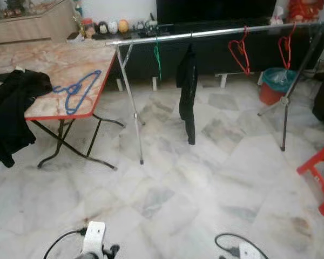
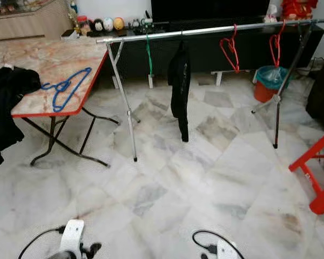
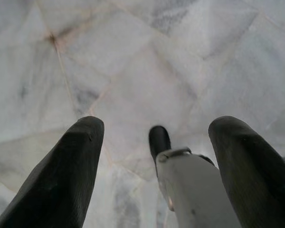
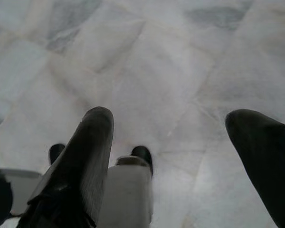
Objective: Hang hanger
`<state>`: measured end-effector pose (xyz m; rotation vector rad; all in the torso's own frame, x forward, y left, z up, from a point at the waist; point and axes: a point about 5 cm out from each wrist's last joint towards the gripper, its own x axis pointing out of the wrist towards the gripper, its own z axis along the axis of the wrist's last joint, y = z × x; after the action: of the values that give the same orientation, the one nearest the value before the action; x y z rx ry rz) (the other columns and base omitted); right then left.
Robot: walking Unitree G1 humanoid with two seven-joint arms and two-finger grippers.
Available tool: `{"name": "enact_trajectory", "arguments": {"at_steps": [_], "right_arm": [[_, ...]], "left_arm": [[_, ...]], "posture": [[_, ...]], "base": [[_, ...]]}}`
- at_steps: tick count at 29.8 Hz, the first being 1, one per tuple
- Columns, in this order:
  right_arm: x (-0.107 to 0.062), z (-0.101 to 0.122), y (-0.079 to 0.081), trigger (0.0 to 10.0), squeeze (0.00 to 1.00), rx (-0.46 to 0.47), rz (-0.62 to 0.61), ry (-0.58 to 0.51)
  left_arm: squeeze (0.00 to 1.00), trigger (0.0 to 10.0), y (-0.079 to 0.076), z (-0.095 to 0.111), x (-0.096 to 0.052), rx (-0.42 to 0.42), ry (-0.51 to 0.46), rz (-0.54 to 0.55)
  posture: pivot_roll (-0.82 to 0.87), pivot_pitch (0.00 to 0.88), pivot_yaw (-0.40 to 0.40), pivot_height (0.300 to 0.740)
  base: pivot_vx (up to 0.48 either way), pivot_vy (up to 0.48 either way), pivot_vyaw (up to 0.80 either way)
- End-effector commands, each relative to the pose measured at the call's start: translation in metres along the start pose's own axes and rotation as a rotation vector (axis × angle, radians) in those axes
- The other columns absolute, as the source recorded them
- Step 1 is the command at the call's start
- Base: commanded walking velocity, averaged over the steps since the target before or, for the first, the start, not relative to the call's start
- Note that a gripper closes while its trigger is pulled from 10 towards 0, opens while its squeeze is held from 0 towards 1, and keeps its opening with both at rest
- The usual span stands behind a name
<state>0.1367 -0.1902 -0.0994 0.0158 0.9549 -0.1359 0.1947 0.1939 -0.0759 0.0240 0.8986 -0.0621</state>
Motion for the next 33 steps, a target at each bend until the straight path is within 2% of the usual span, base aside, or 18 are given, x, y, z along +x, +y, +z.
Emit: {"name": "enact_trajectory", "arguments": {"at_steps": [1, 10, 18, 28, 33], "right_arm": [[0.0002, 0.0007, 0.0012, 10.0, 0.00, 0.006, 0.002, -0.003], [0.0000, -0.0010, 0.0011, 10.0, 0.00, 0.031, -0.002, 0.009], [0.0001, -0.0008, 0.0007, 10.0, 0.00, 0.023, 0.000, 0.009], [0.0001, -0.0006, 0.0002, 10.0, 0.00, 0.022, -0.005, 0.008], [0.0001, -0.0006, 0.0002, 10.0, 0.00, 0.021, -0.003, 0.009]], "left_arm": [[0.00, 10.0, 0.0055, -0.0023, -0.0014, 0.007, 0.007, 0.011], [0.00, 10.0, 0.0043, -0.0042, -0.0016, 0.012, 0.013, 0.004], [0.00, 10.0, 0.0044, -0.0047, -0.0015, 0.014, 0.022, 0.006], [0.00, 10.0, 0.0027, -0.0058, -0.0015, 0.017, 0.023, 0.001], [0.00, 10.0, 0.0021, -0.0066, -0.0017, 0.020, 0.022, -0.002]], "posture": [[-0.01, 0.000, 0.059, 0.740], [-0.01, 0.000, 0.058, 0.740], [-0.01, 0.002, 0.056, 0.740], [-0.01, 0.001, 0.054, 0.740], [-0.01, 0.003, 0.054, 0.740]], "base": [[0.000, 0.000, 0.00], [0.161, 0.000, 0.00], [0.257, 0.000, -0.69], [0.279, 0.000, 0.00], [0.294, 0.000, -0.68]]}}
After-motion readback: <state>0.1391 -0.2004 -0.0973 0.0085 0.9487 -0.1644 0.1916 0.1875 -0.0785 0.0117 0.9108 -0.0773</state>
